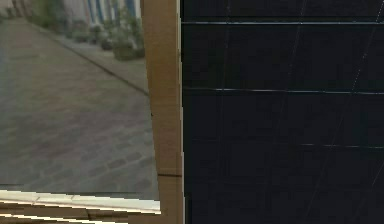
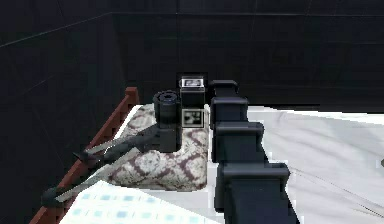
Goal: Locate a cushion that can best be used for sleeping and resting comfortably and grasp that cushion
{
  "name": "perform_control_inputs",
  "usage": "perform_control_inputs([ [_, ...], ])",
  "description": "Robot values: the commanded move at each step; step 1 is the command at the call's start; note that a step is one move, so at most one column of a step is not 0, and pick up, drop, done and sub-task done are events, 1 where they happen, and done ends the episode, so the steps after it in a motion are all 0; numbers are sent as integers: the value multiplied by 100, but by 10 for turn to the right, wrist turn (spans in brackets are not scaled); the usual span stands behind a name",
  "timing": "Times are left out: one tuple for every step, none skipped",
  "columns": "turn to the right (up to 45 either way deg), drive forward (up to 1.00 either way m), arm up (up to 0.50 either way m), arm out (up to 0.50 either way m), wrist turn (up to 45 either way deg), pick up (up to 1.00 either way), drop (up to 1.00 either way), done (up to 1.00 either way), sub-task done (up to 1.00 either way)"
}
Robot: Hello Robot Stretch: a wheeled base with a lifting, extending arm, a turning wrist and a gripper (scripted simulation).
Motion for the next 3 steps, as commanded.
perform_control_inputs([
  [0, 0, 0, 0, 450, 0, 0, 0, 0],
  [0, 0, 0, 0, 450, 0, 0, 0, 0],
  [0, 0, 0, 0, 30, 0, 0, 0, 0],
])
